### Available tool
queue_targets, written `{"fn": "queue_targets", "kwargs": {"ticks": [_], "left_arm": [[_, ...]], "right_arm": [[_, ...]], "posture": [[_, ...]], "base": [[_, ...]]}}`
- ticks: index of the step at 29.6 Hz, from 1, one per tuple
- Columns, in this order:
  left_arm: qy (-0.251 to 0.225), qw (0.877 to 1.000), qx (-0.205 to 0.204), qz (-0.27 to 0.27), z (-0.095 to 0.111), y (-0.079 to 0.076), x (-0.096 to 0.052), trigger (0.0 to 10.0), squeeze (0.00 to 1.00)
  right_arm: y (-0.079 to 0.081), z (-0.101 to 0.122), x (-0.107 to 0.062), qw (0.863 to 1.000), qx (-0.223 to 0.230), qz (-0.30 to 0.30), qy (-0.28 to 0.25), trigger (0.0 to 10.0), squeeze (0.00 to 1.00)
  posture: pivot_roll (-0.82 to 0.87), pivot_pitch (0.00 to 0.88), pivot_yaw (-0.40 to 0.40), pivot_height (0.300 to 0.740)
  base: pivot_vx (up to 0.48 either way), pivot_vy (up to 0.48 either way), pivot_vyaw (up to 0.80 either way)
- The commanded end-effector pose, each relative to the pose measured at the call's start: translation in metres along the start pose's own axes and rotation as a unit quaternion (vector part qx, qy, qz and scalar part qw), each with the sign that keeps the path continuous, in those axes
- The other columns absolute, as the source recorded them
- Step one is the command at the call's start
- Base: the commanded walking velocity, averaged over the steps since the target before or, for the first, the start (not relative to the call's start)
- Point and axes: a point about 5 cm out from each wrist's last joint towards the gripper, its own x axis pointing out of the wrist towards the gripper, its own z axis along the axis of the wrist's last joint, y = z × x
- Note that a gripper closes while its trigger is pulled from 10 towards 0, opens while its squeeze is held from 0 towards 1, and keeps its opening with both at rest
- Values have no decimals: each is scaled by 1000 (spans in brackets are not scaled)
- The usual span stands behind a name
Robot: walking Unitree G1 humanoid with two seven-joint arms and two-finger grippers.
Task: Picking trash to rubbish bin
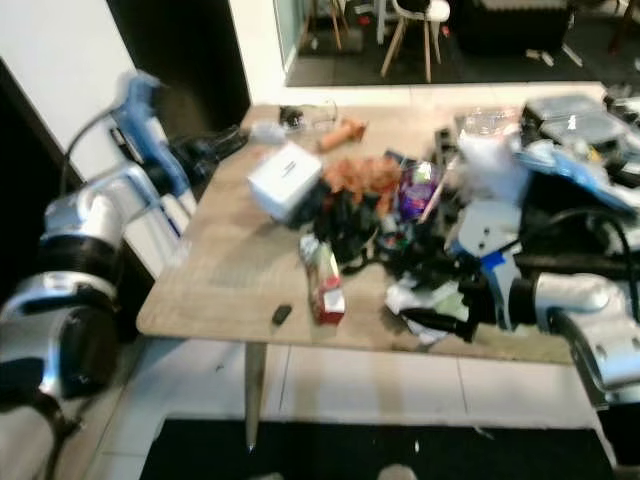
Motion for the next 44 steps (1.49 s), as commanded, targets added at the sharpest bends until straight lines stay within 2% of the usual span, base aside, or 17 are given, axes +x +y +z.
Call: {"fn": "queue_targets", "kwargs": {"ticks": [1, 2, 3, 4, 5, 6, 8, 10, 13, 15, 16, 20, 24, 28, 35, 38, 44], "left_arm": [[-56, 998, 32, 8, -9, -3, -9, 10000, 0], [-56, 998, 32, 8, -9, -3, -9, 10000, 0], [-78, 995, 58, 3, -9, -15, -13, 10000, 0], [-78, 995, 58, 3, -9, -15, -13, 10000, 0], [-82, 994, 77, -3, -8, -34, -21, 10000, 0], [-79, 991, 110, -1, -8, -49, -33, 10000, 0], [-79, 991, 110, -1, -8, -49, -33, 10000, 0], [-111, 980, 162, 10, -7, -62, -43, 10000, 0], [-134, 974, 183, 6, -7, -66, -45, 10000, 0], [-170, 962, 213, 7, -11, -69, -50, 10000, 0], [-176, 961, 211, 15, -16, -71, -55, 10000, 0], [-174, 962, 211, 25, -23, -75, -63, 10000, 0], [-143, 965, 218, 31, -36, -91, -73, 10000, 0], [-133, 966, 217, 37, -43, -94, -72, 10000, 0], [-132, 961, 241, 16, -41, -100, -68, 10000, 0], [-125, 962, 240, 37, -43, -95, -68, 10000, 0], [-125, 963, 234, 53, -46, -96, -65, 10000, 0]], "right_arm": [[-13, 17, 5, 997, -15, -49, -51, 10000, 0], [-13, 17, 5, 997, -15, -49, -51, 10000, 0], [-19, 27, 9, 993, -14, -77, -84, 10000, 0], [-19, 27, 9, 993, -14, -77, -84, 10000, 0], [-23, 40, 16, 985, -2, -100, -139, 10000, 0], [-22, 54, 23, 972, 30, -110, -207, 10000, 0], [-22, 54, 23, 972, 30, -110, -207, 10000, 0], [-15, 67, 40, 950, 83, -111, -281, 10000, 0], [-12, 69, 48, 944, 99, -107, -296, 10000, 0], [-3, 73, 65, 938, 114, -97, -314, 10000, 0], [0, 75, 71, 932, 127, -97, -326, 10000, 0], [5, 76, 76, 926, 141, -98, -337, 10000, 0], [4, 69, 72, 918, 158, -125, -341, 10000, 0], [-2, 63, 68, 916, 155, -160, -333, 10000, 0], [3, 61, 64, 916, 143, -184, -328, 10000, 0], [3, 58, 64, 915, 140, -200, -322, 10000, 0], [-7, 56, 62, 908, 137, -233, -321, 10000, 0]], "posture": [[-78, 0, 54, 740], [-78, 0, 54, 740], [-78, 0, 54, 740], [-78, 0, 54, 740], [-79, 0, 68, 740], [-106, 0, 87, 740], [-106, 0, 87, 740], [-86, 0, 59, 740], [-73, 0, 38, 740], [-60, 0, 24, 740], [-50, 0, 10, 740], [-48, 0, 5, 740], [-39, 0, 0, 740], [-45, 0, 13, 740], [-59, 0, 24, 740], [-61, 0, 25, 740], [-53, 0, 26, 740]], "base": [[0, 0, 0], [0, 0, 0], [0, 0, 0], [0, 0, 0], [0, 0, 0], [0, 0, 0], [0, 0, 0], [0, 0, 0], [0, 0, 0], [0, 0, 0], [0, 0, 0], [0, 0, 0], [0, 0, 0], [0, 0, 0], [0, 0, 0], [0, 0, 0], [0, 0, 0]]}}
